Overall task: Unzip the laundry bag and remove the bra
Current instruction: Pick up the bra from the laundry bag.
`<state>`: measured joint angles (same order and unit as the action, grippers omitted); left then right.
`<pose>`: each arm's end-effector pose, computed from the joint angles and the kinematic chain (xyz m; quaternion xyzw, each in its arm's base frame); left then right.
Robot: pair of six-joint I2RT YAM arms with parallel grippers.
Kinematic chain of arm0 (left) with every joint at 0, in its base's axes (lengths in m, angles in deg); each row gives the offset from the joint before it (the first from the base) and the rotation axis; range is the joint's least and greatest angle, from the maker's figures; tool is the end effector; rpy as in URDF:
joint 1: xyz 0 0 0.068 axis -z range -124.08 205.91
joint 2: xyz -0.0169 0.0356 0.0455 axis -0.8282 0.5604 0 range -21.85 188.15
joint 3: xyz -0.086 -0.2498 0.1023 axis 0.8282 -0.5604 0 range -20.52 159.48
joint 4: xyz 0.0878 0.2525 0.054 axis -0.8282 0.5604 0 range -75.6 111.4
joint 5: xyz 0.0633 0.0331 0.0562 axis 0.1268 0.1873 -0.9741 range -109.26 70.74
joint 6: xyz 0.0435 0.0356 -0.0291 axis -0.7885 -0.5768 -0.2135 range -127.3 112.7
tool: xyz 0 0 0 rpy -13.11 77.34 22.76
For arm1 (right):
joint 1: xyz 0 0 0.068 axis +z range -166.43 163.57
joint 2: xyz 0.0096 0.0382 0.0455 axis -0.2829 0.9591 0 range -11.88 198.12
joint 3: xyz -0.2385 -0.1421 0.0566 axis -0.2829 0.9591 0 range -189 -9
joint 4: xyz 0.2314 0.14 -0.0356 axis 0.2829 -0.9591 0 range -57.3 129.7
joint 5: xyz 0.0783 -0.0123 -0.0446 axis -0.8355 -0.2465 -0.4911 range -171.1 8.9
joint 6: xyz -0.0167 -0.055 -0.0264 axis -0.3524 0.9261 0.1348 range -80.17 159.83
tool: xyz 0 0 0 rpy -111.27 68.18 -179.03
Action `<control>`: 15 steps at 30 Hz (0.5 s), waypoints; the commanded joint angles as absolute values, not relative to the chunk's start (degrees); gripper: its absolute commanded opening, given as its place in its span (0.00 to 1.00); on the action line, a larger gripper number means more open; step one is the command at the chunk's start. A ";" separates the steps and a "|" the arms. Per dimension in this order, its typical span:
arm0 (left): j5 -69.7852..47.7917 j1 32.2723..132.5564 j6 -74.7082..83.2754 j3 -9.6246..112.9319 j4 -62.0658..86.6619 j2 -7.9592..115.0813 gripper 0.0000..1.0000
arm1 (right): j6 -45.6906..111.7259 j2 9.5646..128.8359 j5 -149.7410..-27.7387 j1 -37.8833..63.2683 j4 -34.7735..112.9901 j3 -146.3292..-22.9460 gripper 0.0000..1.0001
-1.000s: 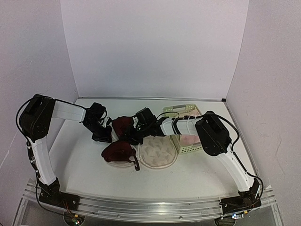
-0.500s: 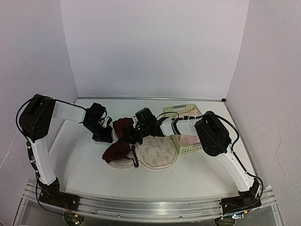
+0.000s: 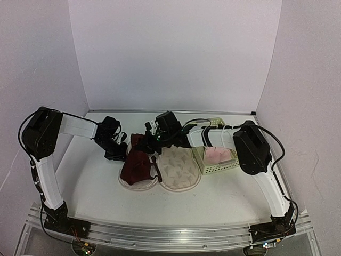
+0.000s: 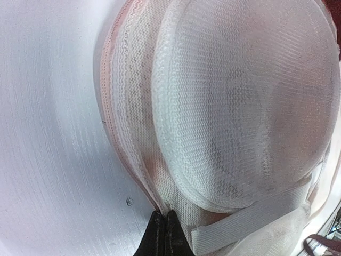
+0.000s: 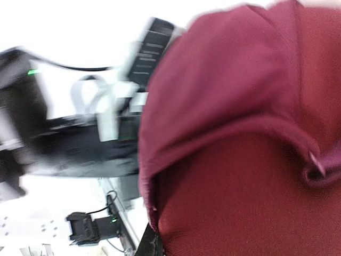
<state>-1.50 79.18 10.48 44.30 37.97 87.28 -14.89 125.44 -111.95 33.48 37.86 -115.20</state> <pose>0.3443 -0.1641 0.1251 0.0760 0.9671 -0.2083 0.1244 0.3482 0.4523 0.1553 -0.0914 0.8516 0.5071 0.0964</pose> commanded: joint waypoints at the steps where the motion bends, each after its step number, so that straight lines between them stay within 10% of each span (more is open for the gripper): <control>1: -2.81 78.70 9.93 47.14 38.77 86.97 0.00 | -10.56 115.65 -111.77 33.17 39.95 -113.24 0.00; 15: -4.23 78.50 9.93 52.48 41.63 84.28 0.00 | -1.11 100.17 -111.17 28.29 32.26 -105.98 0.00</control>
